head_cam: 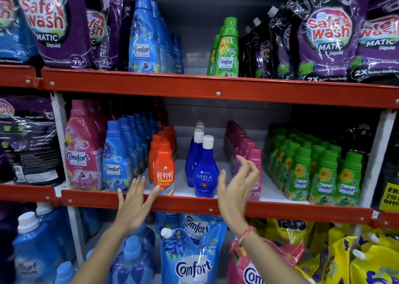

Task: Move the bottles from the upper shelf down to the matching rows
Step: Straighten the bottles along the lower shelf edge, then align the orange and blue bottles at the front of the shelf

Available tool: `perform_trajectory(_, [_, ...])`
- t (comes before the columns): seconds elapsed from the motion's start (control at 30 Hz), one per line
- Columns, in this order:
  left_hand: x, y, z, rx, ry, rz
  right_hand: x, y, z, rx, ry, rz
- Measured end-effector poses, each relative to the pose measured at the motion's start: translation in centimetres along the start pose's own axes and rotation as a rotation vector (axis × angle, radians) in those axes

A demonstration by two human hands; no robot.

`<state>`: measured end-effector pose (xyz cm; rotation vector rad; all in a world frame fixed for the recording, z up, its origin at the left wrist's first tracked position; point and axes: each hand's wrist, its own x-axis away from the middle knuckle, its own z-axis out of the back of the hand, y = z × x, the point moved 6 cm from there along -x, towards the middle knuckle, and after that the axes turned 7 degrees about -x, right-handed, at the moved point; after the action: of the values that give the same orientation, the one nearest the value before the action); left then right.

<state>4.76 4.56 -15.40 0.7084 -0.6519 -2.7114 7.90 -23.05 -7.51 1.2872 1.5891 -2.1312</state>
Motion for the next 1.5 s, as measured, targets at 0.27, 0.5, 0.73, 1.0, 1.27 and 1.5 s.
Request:
perform_trajectory(0.27, [0.8, 3.0, 1.7, 0.600, -0.120, 0.123, 5.5, -4.9, -10.1, -0.313, -0.786, -0.282])
perform_trajectory(0.5, [-0.3, 3.3, 1.8, 0.692, -0.362, 0.103, 6.2, -1.3, -13.9, -0.271, -0.864, -0.727])
perform_trajectory(0.73, [0.2, 4.8, 3.6, 0.680, -0.423, 0.117, 6.0, -0.9, -15.0, -0.291, -0.893, -0.759])
perform_trajectory(1.0, [-0.9, 2.8, 4.1, 0.719, -0.380, 0.182, 6.7, -1.3, -17.0, -0.389, -0.852, -0.806])
perform_trajectory(1.27, [-1.0, 2.9, 4.5, 0.743, -0.334, 0.172, 7.4, 0.4, -19.6, -0.432, -0.840, -0.872])
perform_trajectory(1.5, [-0.6, 2.4, 4.4, 0.719, -0.287, 0.124, 6.9, -3.1, -14.8, -0.381, -0.876, -0.759])
